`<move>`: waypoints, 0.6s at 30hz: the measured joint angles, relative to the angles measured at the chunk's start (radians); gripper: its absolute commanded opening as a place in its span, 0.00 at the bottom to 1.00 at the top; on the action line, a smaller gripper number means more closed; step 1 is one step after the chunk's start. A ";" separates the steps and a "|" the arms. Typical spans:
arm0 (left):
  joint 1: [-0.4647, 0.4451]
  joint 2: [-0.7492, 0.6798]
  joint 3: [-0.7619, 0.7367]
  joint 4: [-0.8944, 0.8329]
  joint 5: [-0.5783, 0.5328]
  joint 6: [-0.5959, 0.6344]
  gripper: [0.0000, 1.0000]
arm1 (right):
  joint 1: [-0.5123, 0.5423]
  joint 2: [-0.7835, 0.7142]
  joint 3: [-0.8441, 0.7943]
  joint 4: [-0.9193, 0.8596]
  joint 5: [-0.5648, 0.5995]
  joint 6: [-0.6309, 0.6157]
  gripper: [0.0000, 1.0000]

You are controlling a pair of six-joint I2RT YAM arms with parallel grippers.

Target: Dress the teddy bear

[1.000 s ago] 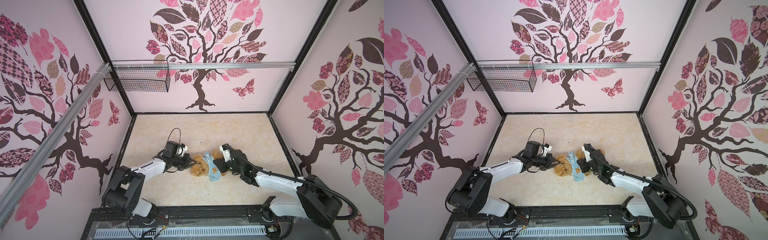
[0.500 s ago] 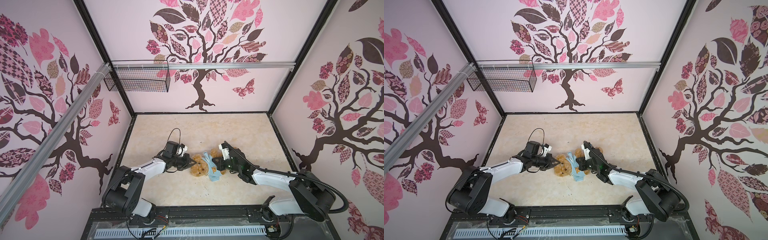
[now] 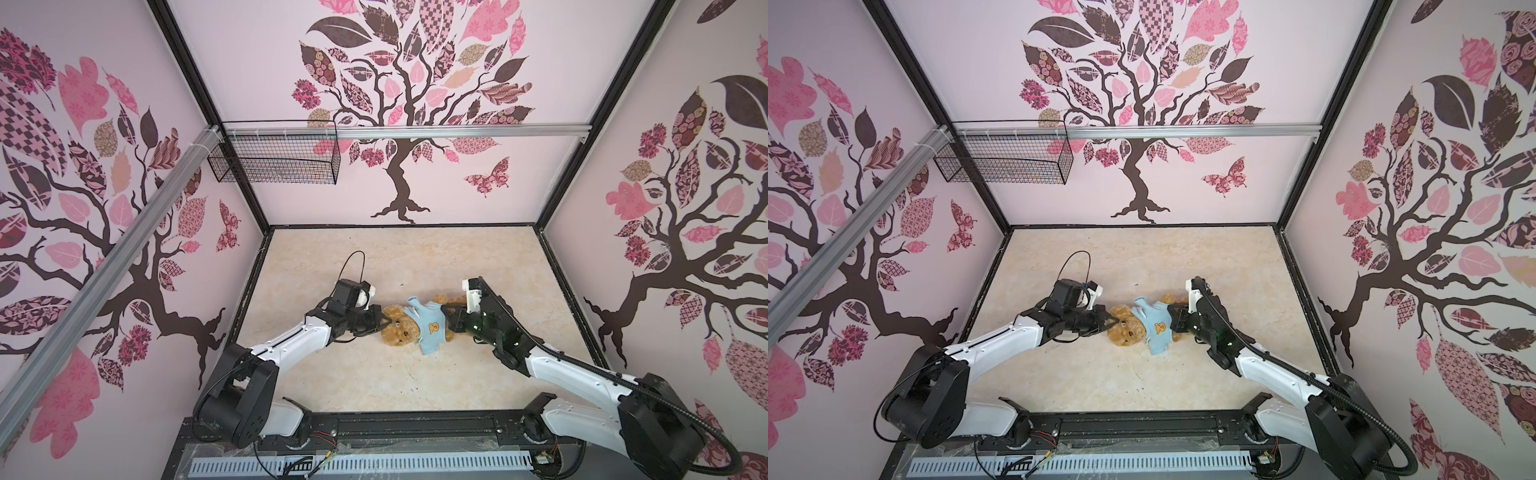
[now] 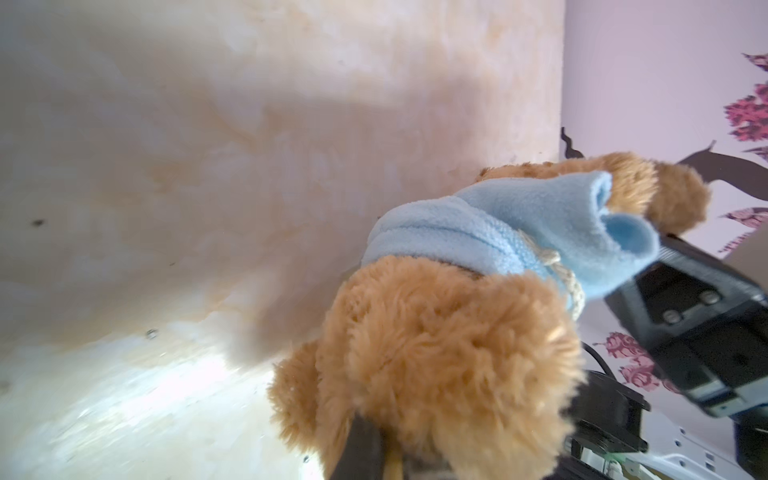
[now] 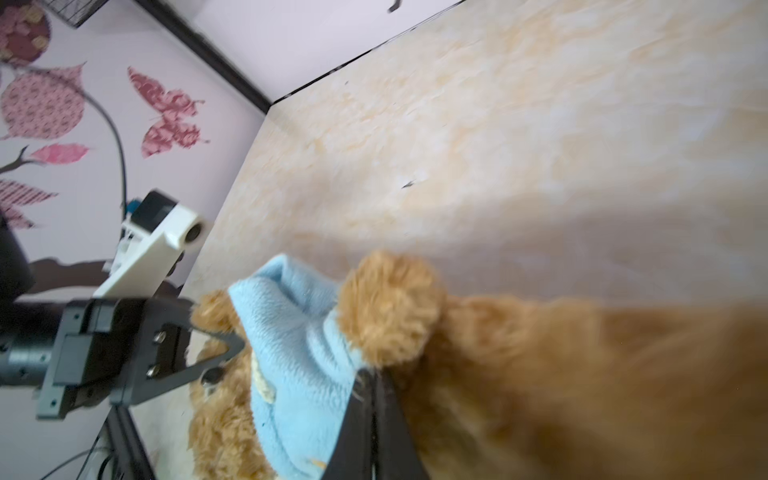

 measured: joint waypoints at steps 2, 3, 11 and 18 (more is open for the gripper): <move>-0.002 0.000 0.000 -0.005 -0.012 0.004 0.00 | -0.023 0.000 -0.006 -0.016 -0.002 0.005 0.00; -0.003 0.000 0.000 -0.006 -0.016 0.005 0.00 | -0.031 0.000 -0.010 -0.022 -0.003 0.006 0.00; -0.003 -0.001 0.000 -0.018 -0.038 0.019 0.00 | -0.080 0.031 -0.014 -0.024 -0.052 0.007 0.00; -0.003 -0.017 -0.006 -0.021 -0.043 0.027 0.00 | -0.171 0.122 -0.001 0.001 -0.179 0.029 0.00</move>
